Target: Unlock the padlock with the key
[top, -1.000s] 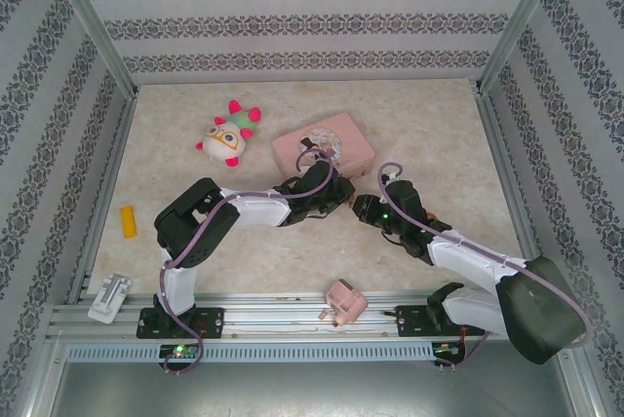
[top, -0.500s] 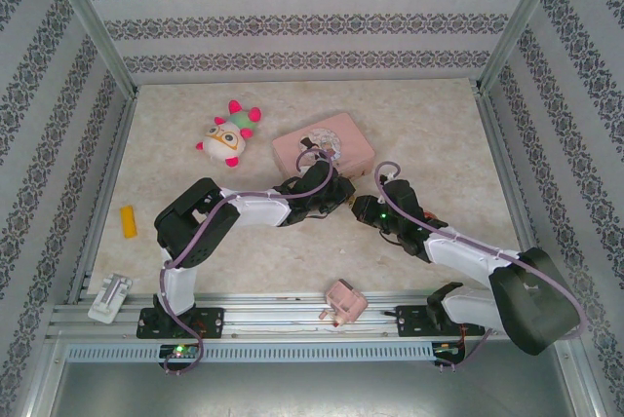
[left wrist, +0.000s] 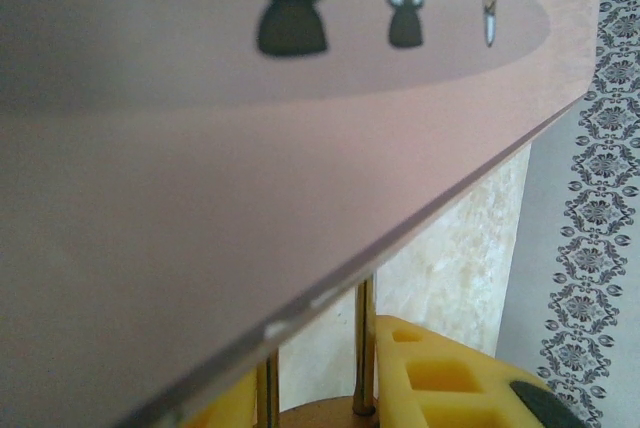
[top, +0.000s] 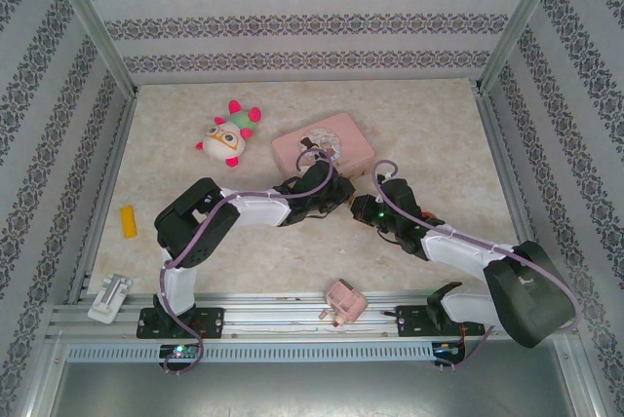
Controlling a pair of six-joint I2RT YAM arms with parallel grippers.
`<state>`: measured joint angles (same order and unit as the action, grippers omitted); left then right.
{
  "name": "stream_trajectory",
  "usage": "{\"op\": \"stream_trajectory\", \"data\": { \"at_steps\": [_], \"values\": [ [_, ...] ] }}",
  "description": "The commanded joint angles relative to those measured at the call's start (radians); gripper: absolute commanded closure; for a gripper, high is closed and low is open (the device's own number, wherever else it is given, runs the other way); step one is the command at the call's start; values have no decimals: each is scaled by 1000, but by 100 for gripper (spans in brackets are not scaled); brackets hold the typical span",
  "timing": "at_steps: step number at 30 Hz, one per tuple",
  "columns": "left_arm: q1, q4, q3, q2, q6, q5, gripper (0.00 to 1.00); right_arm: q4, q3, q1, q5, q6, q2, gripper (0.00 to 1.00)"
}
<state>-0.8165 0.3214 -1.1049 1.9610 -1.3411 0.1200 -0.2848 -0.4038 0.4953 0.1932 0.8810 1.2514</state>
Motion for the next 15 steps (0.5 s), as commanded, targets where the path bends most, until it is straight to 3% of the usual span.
{"op": "stream_trajectory", "data": {
  "at_steps": [1,8,12,15],
  "values": [
    [-9,65,8,3,-47,73,94,-36,-30,11,-3,3,7,100],
    [-13,45,-8,-3,0,117,92,-110,-11,-33,-24,14,0,100],
    [-13,110,28,-17,17,119,72,-119,-20,-43,-18,13,1,100],
    [-12,183,65,-25,17,101,66,-120,-26,-41,-2,18,8,100]
  ]
}}
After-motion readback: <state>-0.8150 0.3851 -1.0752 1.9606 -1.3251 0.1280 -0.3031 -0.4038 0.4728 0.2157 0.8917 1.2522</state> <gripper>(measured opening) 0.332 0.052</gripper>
